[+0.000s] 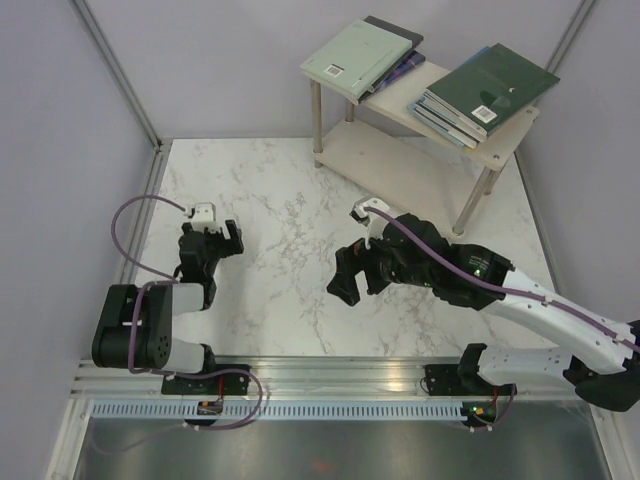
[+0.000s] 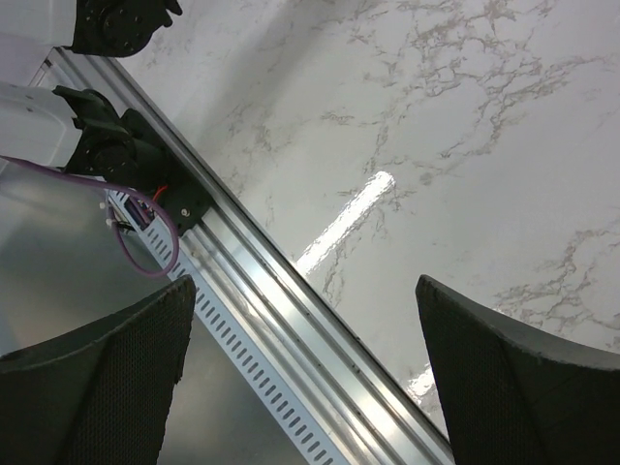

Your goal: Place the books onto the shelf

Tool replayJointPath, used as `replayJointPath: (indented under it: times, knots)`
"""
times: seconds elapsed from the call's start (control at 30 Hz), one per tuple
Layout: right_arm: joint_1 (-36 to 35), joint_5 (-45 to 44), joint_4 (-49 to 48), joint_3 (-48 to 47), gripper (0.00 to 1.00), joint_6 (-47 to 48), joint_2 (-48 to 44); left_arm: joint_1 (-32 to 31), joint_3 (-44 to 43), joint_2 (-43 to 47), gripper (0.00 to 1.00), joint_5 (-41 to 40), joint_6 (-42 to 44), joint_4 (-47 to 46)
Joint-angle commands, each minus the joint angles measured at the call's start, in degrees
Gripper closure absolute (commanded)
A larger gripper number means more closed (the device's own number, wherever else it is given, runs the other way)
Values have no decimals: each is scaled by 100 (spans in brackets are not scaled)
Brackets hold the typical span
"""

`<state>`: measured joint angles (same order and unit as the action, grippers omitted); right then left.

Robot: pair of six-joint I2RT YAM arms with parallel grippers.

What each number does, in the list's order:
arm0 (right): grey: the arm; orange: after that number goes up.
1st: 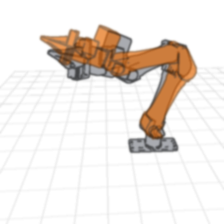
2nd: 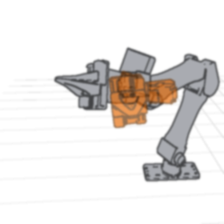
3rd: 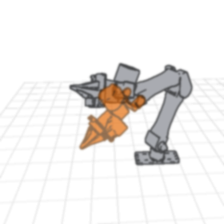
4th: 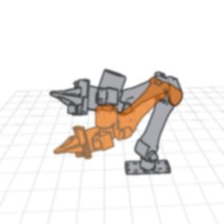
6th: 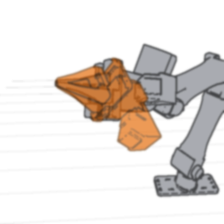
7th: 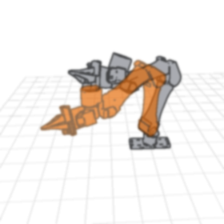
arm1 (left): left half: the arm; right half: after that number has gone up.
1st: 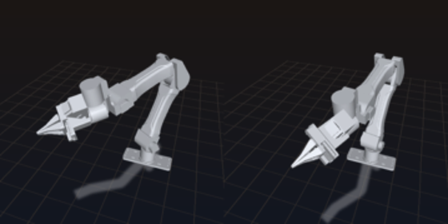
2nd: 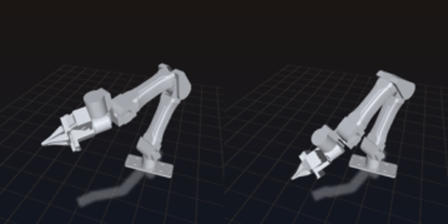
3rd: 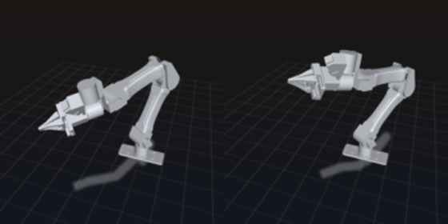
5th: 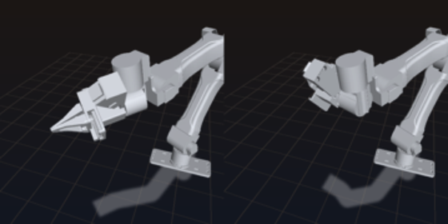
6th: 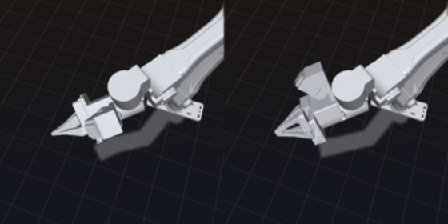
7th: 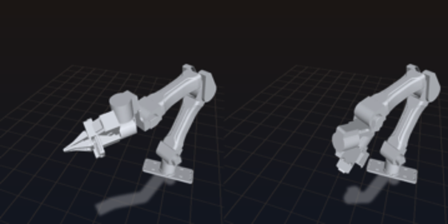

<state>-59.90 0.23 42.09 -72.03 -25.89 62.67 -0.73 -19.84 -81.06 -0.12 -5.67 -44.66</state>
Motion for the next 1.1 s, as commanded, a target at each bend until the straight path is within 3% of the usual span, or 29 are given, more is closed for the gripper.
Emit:
replayJointPath:
  times: [0.0, 0.1, 0.17, 0.57, 1.07]
  knots:
    - [-31, -118, -586, 84, 2, -21, -1, 20, 533, -23, 13, 548, 479, -1534]
    - [-31, -418, -824, 101, 2, -197, -141, 12, 560, -59, 11, 645, 532, -1668]
    - [-31, -663, -912, 110, 2, -250, -299, 12, 604, -59, 0, 636, 532, -1790]
    - [-39, -1973, -1343, 742, 2, -575, -1528, 12, 630, -59, 0, 627, 523, -1818]
    - [-31, -1412, -1703, 1235, 2, -856, -1398, 12, 630, -59, 0, 627, 523, -1818]
